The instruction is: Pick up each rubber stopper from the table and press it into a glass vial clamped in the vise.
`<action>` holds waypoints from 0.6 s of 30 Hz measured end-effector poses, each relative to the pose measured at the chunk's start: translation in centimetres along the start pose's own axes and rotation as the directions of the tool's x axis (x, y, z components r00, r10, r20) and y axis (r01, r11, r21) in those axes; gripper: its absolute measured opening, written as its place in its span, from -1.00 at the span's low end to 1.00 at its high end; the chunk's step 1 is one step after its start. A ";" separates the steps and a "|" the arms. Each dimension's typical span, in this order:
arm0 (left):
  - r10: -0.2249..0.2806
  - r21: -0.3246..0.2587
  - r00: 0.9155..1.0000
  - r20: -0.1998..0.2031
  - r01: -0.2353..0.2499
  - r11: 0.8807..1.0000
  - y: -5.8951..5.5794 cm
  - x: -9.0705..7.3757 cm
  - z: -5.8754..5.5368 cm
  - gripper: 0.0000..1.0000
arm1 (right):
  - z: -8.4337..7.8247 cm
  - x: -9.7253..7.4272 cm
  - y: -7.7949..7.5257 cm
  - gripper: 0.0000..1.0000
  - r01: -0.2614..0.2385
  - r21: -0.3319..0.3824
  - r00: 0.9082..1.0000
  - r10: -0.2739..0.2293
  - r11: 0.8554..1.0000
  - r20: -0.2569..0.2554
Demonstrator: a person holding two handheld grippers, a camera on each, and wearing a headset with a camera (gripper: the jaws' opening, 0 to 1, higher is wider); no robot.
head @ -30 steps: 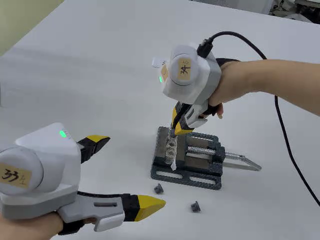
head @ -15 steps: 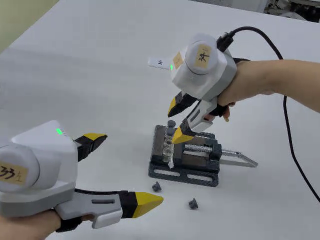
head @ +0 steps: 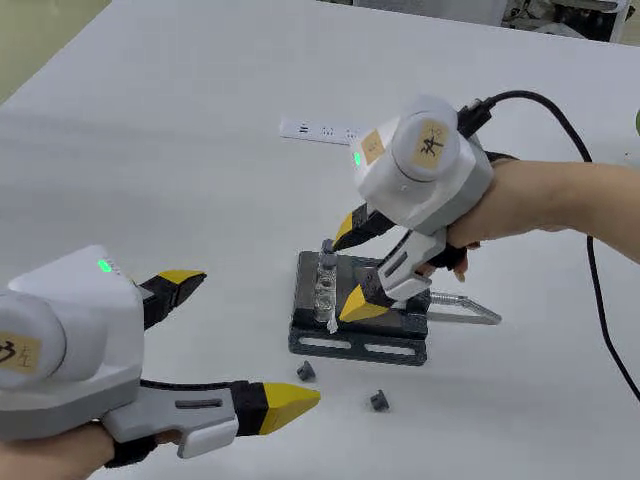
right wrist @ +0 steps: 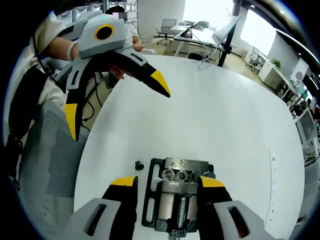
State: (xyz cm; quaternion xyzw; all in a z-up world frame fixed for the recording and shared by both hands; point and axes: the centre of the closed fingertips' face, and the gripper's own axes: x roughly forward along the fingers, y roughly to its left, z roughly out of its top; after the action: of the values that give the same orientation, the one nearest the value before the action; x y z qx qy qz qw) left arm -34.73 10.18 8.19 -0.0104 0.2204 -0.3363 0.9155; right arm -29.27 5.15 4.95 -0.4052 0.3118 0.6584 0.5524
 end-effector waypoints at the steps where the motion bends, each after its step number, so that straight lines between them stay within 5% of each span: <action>1: 0.000 0.001 1.000 0.001 0.000 1.000 0.0 0.0 0.0 0.95 | 0.0 0.0 0.2 -0.13 0.003 0.007 1.000 -0.003 1.000 0.005; 9: -0.002 0.001 1.000 0.004 0.002 1.000 -0.1 -0.5 0.0 0.94 | -0.5 -0.5 1.5 -0.18 0.048 0.081 0.997 -0.052 0.996 0.052; 18: -0.006 0.008 1.000 0.003 0.006 1.000 -0.4 -0.9 0.0 0.92 | -1.8 0.0 4.5 -0.23 0.083 0.175 0.991 -0.099 0.981 0.086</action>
State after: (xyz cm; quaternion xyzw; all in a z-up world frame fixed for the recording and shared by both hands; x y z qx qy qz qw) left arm -35.64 10.41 8.63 -0.0079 0.2175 -0.3398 0.9150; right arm -33.39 2.73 3.94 -0.3386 0.3221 0.6215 0.6288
